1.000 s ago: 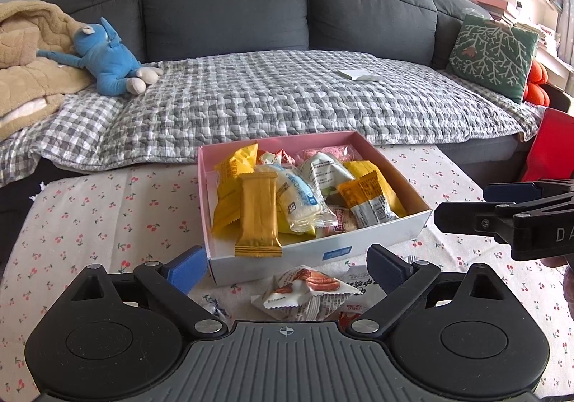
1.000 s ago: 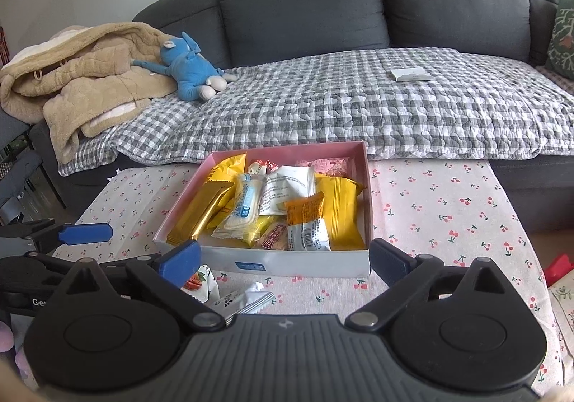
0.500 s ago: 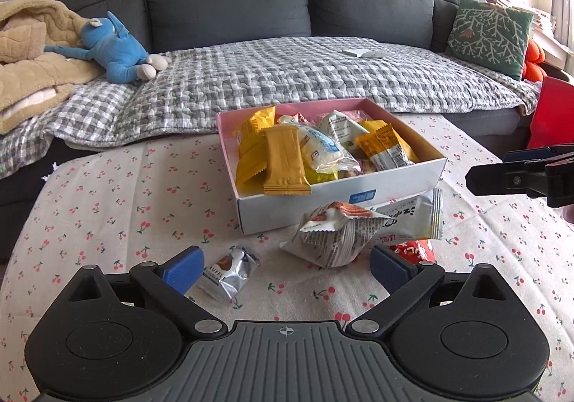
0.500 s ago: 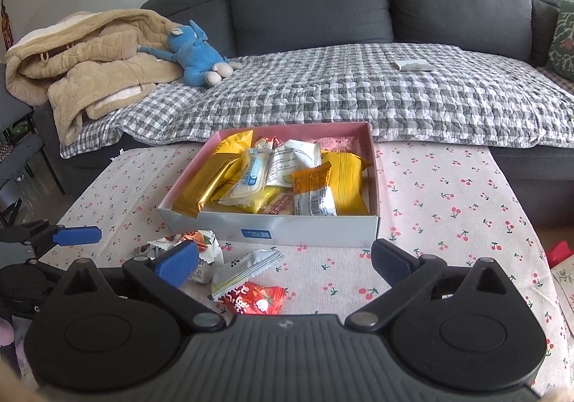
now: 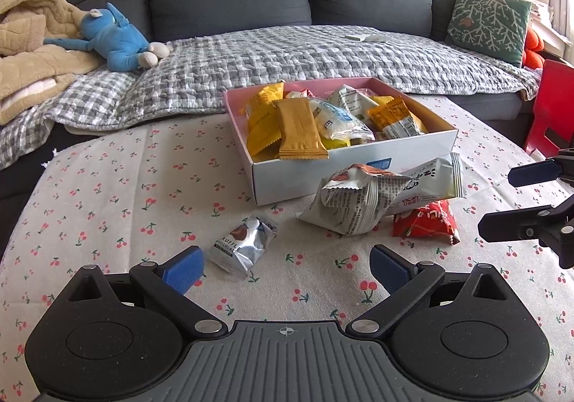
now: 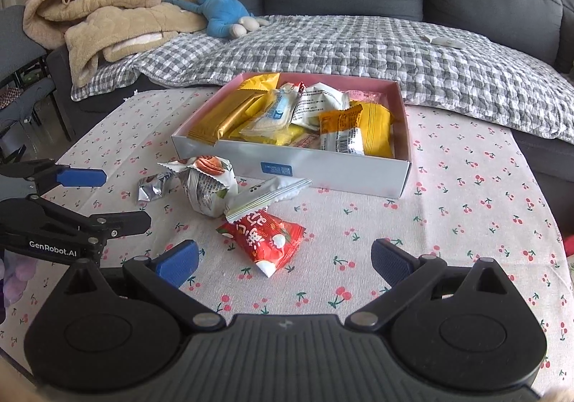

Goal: Organize snacks
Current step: 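Withdraw both grippers from the box toward the remaining snacks, then grasp the silver truffle chocolate with the left gripper while the right gripper grasps the red candy pack, then carry the silver chocolate and red candy pack into the box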

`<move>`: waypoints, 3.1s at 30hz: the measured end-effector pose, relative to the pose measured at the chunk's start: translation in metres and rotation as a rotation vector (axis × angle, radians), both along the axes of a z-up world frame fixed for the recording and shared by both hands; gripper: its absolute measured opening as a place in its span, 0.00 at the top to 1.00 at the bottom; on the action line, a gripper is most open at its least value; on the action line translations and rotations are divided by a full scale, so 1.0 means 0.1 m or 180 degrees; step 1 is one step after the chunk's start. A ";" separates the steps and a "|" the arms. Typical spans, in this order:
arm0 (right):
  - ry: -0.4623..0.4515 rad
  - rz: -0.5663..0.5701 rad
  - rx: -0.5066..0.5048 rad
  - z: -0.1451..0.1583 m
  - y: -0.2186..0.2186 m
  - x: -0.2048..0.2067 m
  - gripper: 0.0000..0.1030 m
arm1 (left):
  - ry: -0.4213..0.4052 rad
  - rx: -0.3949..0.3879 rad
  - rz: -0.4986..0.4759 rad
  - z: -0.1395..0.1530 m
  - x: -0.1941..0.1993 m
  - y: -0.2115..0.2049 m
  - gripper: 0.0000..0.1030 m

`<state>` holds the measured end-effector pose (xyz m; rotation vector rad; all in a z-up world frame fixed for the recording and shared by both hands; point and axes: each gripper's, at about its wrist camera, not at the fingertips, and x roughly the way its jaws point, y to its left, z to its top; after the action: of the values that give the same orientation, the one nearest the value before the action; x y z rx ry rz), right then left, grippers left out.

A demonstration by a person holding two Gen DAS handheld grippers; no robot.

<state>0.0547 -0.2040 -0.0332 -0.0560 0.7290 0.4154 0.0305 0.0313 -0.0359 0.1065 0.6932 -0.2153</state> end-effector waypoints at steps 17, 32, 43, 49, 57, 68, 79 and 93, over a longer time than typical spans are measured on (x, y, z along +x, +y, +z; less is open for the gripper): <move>0.0049 0.0428 -0.0347 -0.34 0.30 0.19 0.09 | 0.0165 0.0040 -0.0110 -0.35 0.46 0.27 0.12; -0.0046 0.0590 -0.0384 -0.30 0.38 0.19 0.43 | 0.0122 -0.0001 -0.0204 -0.31 0.45 0.19 0.61; -0.0045 0.0639 -0.0506 -0.25 0.44 0.16 0.66 | 0.0191 -0.0044 -0.0045 -0.25 0.39 0.10 0.76; 0.0000 0.0608 -0.0463 -0.21 0.41 0.17 0.73 | 0.0260 -0.0143 0.0043 -0.22 0.41 0.12 0.82; 0.0053 0.0571 -0.0450 -0.19 0.35 0.14 0.74 | 0.0282 -0.0160 0.0073 -0.20 0.39 0.10 0.83; 0.0054 0.0507 -0.0379 -0.11 0.21 0.04 0.75 | 0.0247 -0.0196 0.0001 -0.12 0.30 0.02 0.83; -0.0002 0.0495 -0.0286 0.03 0.09 -0.11 0.75 | 0.0205 -0.0280 -0.0041 -0.01 0.17 -0.04 0.83; -0.0167 0.0533 -0.0052 0.27 0.01 -0.24 0.75 | 0.0085 -0.0378 -0.0108 0.22 0.02 -0.11 0.83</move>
<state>0.0303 -0.2025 -0.0061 -0.1437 0.6782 0.5657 0.0326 0.0208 -0.0136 0.0020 0.7038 -0.2902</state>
